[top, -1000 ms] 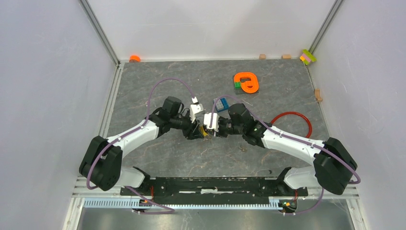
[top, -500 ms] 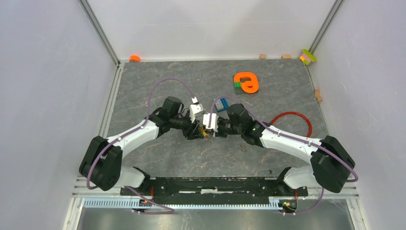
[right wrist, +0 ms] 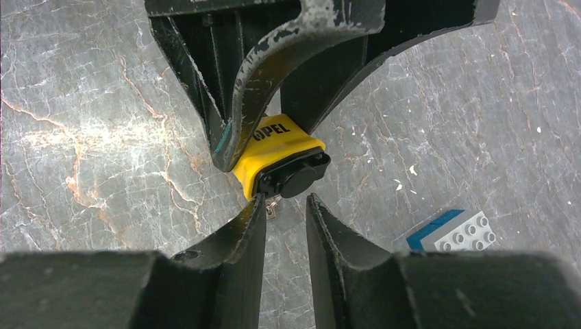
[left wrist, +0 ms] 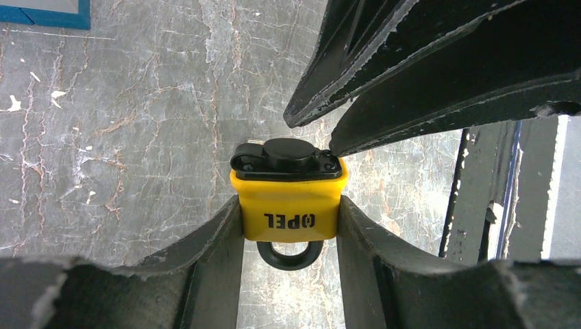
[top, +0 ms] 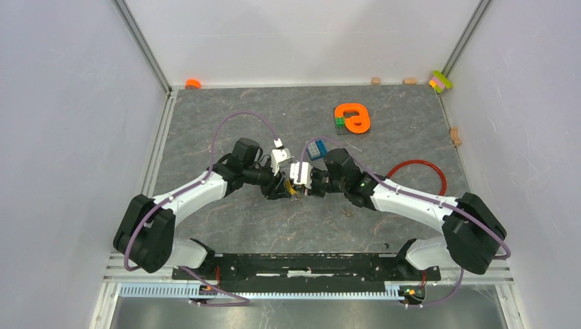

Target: Unlock with the key

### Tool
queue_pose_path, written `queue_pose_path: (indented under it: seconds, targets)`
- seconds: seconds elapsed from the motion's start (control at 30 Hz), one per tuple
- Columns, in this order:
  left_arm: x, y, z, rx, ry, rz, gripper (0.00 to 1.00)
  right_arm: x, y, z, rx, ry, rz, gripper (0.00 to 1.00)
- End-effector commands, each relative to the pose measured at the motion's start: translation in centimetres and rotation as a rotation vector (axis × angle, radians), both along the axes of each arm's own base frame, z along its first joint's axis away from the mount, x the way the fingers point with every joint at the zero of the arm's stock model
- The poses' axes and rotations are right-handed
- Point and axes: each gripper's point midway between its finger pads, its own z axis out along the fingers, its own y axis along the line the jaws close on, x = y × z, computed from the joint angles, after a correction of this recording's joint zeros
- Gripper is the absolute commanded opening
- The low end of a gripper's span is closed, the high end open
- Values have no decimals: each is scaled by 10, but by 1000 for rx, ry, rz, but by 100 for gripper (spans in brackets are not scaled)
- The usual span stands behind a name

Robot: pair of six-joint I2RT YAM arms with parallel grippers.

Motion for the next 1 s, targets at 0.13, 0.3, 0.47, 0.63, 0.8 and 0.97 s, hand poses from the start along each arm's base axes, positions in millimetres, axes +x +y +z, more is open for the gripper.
queue_pose_path:
  seconds: [0.13,0.3,0.47,0.63,0.8,0.97]
  targets:
    - [3,-15,28,-92,-75,-69,2,12,13,26,59,-54,-9,32]
    - [4,-14,24,-83,-76,-67,2,10,13,29,66,-53,0,32]
    - [5,-13,21,-74,-78,-66,2,9,12,29,67,-56,2,32]
    - [6,-13,18,-66,-82,-66,2,7,11,33,77,-62,8,31]
    - [6,-12,17,-65,-81,-67,2,7,11,34,81,-64,5,31]
    - [5,-13,19,-70,-80,-70,2,8,13,29,75,-50,4,31]
